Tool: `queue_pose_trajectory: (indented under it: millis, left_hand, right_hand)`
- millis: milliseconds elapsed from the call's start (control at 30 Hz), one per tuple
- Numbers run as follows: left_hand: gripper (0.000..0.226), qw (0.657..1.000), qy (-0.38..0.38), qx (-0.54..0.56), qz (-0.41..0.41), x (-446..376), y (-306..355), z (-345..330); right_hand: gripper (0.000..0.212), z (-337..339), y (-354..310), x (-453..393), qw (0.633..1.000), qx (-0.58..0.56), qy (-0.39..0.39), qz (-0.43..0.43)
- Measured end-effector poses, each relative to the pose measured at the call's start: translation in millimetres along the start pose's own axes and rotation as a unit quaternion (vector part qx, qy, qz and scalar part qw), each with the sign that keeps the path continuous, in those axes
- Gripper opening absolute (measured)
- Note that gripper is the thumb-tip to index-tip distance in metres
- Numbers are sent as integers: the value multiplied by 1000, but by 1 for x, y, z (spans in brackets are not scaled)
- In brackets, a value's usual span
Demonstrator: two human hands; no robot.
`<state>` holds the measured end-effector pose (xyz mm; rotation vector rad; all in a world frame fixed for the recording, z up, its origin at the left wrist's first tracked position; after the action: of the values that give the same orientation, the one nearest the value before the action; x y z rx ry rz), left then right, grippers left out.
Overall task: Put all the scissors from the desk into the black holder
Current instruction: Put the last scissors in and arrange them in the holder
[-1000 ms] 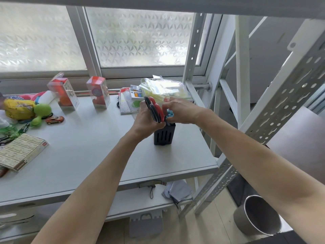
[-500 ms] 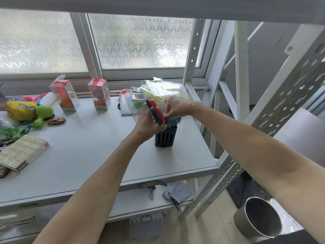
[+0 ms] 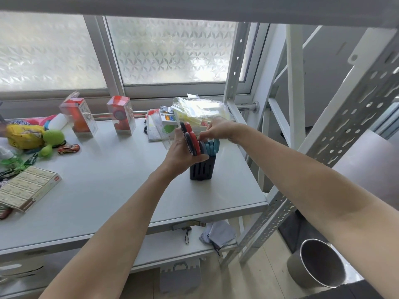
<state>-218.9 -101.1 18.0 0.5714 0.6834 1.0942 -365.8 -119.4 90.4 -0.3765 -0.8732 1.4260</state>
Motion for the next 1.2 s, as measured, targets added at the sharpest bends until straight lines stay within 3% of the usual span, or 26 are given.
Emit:
queue_pose_trajectory:
  millis: [133, 233, 333, 467, 733, 933, 1100, 1200]
  left_hand:
    - [74, 1000, 7, -6, -8, 1, 3, -1]
    - [70, 1000, 11, -6, -11, 1, 5, -1]
    - [76, 1000, 13, -23, -15, 1, 6, -1]
    - [75, 1000, 4, -22, -13, 2, 6, -1]
    - [76, 1000, -9, -28, -10, 1, 10, 4]
    - [70, 1000, -8, -20, 10, 0, 9, 2]
    - [62, 1000, -17, -9, 15, -2, 5, -2]
    - [59, 1000, -15, -6, 13, -2, 6, -1]
  right_hand:
    - [47, 5, 4, 15, 998, 4, 54, 38]
    - [57, 9, 13, 36, 993, 71, 92, 39]
    - [41, 1, 24, 48, 997, 52, 46, 18]
    - [23, 3, 23, 41, 993, 39, 107, 39]
    - [31, -5, 18, 32, 992, 11, 128, 9]
    - [36, -18, 27, 37, 977, 7, 212, 36]
    - [36, -9, 30, 39, 968, -123, 215, 28]
    - [35, -9, 28, 35, 970, -115, 211, 21]
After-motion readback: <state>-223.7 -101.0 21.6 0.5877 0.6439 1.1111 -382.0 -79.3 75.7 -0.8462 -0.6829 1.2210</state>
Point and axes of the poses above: each hand's wrist, its own x-axis away from the middle knuckle, its own z-axis out of the back of the hand, y = z × x, the point moved 2 cm from there along -x, towards the middle knuckle, and after that the axes turned 9 degrees about -x, right-handed, at the moved point
